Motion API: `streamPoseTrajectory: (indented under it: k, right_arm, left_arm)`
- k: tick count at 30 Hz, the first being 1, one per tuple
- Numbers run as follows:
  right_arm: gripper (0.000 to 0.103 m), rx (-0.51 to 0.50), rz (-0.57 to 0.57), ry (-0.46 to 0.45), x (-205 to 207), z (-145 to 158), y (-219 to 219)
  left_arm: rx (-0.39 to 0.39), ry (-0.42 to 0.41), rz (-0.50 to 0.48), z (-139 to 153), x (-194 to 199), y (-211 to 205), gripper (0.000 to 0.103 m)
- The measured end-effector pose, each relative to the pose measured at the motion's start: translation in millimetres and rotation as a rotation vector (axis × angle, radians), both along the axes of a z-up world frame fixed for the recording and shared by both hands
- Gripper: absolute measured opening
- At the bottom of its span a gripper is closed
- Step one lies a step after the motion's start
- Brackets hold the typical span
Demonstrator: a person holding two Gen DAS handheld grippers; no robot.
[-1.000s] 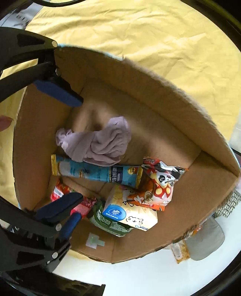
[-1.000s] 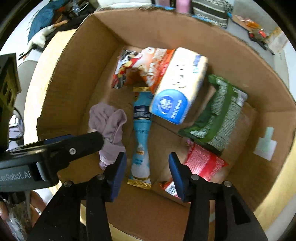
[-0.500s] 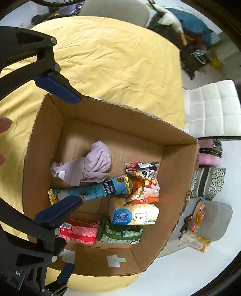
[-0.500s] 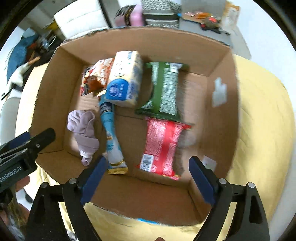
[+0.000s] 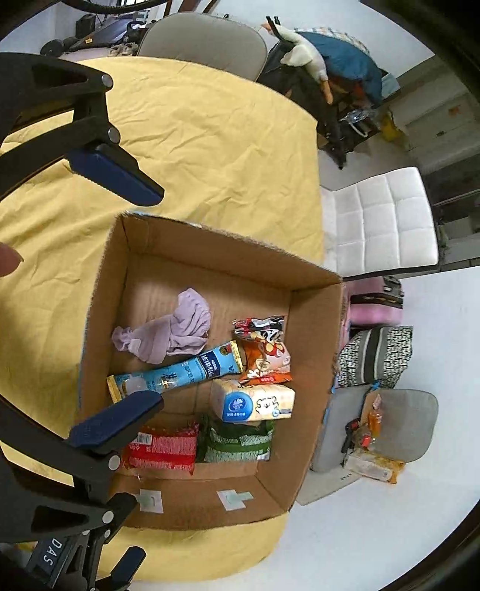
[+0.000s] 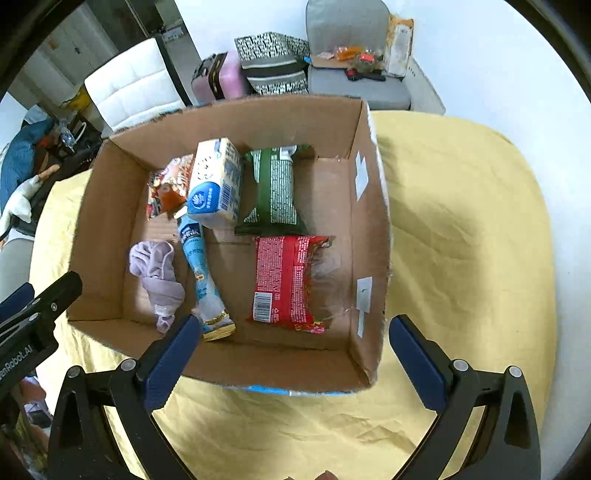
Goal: Organize soft objects
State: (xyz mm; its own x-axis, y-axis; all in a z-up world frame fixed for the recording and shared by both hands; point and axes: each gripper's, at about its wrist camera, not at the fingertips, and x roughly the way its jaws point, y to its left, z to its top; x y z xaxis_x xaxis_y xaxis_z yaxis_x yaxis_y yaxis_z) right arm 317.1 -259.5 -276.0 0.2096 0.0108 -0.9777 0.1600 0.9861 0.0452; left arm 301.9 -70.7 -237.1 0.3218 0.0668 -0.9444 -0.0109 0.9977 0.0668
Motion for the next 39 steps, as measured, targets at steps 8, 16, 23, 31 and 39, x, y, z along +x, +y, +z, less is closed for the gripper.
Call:
streamPoseTrajectory:
  k: [8,16,23,31,39]
  right_arm:
    - [0.103,-0.005,0.002,-0.062,-30.2,50.5,3.7]
    - [0.103,-0.022,-0.004,-0.218,-105.2,150.3,21.6]
    - [0.103,-0.045,-0.007,-0.331,-171.2,228.6,39.0]
    - [0.103,-0.048,-0.012,-0.408,-226.7,283.8,52.0]
    - [0.103,-0.081,-0.016,-0.450,-267.4,317.6,60.8]
  left_arm:
    - [-0.019,-0.076,-0.037,56.4,-33.4,-3.3,0.103]
    - [-0.025,-0.211,-0.109,156.2,-104.6,4.2,0.103]
    - [-0.043,-0.277,-0.120,213.0,-159.8,20.4,0.103]
    - [-0.081,-0.314,-0.104,247.2,-201.2,38.7,0.103]
    - [-0.066,-0.370,-0.091,269.5,-217.8,48.1,0.103]
